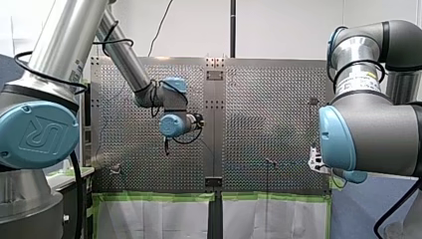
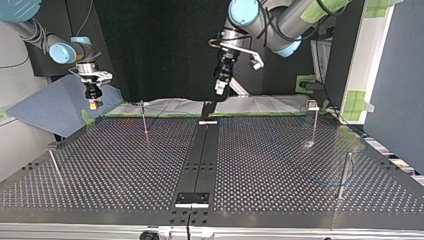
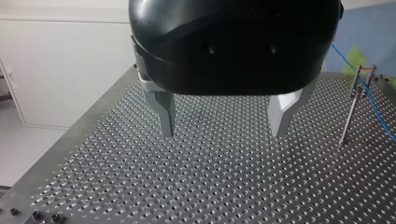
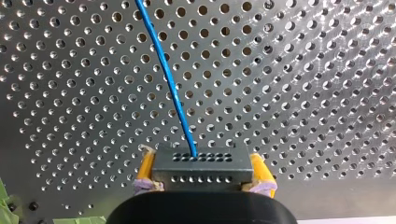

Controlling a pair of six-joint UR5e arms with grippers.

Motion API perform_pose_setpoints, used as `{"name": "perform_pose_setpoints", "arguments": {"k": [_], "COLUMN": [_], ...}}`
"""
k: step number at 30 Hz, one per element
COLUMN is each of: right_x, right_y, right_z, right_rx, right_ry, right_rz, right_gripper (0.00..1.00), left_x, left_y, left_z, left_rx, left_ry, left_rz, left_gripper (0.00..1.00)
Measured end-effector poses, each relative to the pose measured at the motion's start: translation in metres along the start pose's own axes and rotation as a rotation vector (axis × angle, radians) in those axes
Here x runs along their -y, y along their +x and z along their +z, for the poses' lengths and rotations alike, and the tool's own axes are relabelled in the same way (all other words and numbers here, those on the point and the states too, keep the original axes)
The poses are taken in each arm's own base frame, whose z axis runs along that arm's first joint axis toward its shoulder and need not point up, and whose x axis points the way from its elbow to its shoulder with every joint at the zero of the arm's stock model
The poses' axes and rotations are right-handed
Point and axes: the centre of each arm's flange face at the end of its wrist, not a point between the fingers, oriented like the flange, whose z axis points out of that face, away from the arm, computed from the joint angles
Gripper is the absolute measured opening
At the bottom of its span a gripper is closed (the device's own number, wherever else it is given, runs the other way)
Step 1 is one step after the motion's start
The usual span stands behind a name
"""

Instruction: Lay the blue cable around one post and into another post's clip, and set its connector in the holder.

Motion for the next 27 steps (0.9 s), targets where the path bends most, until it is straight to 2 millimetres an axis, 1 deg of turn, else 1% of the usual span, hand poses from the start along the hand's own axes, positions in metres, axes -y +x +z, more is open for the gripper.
{"name": "perform_pose_setpoints", "arguments": {"k": [6,16,27], "right_x": [0.000,0.000,0.001], "right_y": [0.000,0.000,0.000], "right_z": [0.000,0.000,0.000], "right_rx": [-0.001,-0.001,0.000], "right_ry": [0.000,0.001,0.002], "right_rz": [-0.001,-0.001,0.000], "right_gripper": [0.00,0.00,0.00], "left_x": [-0.009,-0.025,-0.040], "left_y": [0.012,0.036,0.053], "left_z": [-0.016,-0.053,-0.086], "left_rx": [-0.006,-0.079,-0.111], "left_ry": [-0.009,-0.021,-0.031], "left_rz": [0.003,0.026,0.035], "left_gripper": [1.00,1.00,1.00]}}
